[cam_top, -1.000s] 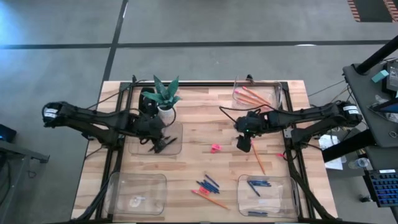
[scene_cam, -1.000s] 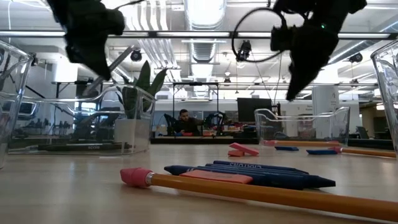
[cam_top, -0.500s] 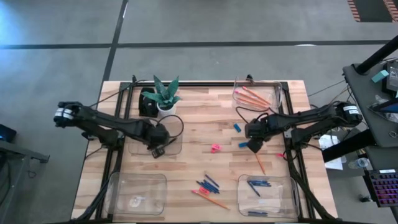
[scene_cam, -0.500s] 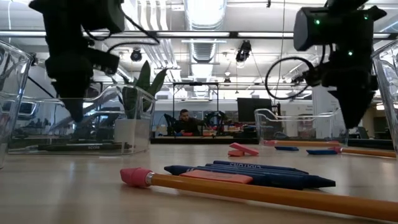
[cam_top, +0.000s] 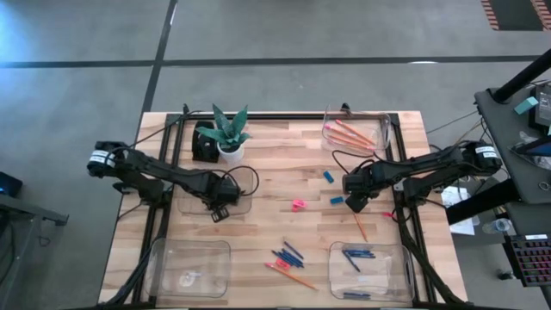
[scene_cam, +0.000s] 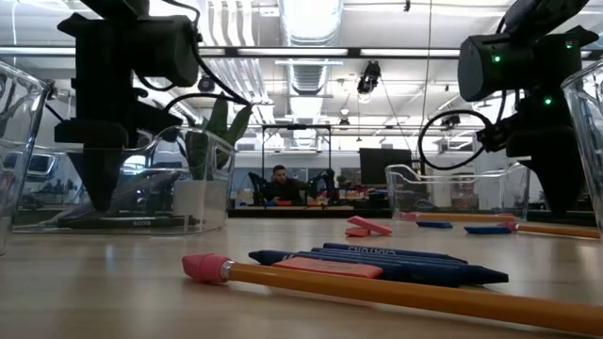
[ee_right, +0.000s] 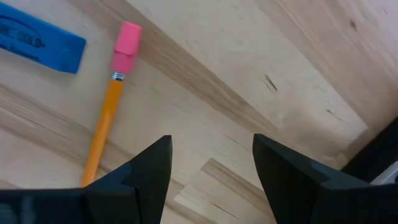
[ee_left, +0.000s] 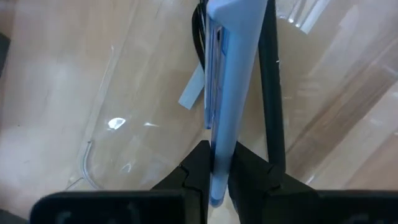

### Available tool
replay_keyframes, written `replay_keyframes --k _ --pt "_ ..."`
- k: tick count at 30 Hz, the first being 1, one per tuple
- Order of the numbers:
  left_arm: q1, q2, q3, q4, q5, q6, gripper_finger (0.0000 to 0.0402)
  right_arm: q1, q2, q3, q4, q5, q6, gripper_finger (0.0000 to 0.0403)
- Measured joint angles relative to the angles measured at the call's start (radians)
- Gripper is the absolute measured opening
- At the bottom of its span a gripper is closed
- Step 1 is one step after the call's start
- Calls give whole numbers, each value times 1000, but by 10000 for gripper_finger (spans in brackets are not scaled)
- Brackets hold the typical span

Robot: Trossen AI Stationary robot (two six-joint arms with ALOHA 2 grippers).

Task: Sort crayons/erasers/pens/pencils in bins
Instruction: Put the grey pen into the middle left transparent bin

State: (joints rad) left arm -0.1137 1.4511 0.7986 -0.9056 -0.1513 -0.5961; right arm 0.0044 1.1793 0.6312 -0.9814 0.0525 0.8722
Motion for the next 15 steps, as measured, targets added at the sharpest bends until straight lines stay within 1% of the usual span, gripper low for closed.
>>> replay_keyframes --k 13,15 --pt "0 14 0 17 0 0 32 0 0 -1 58 0 -19 215" --pt "0 15 -1 48 -7 -1 34 0 0 -1 61 0 -19 215"
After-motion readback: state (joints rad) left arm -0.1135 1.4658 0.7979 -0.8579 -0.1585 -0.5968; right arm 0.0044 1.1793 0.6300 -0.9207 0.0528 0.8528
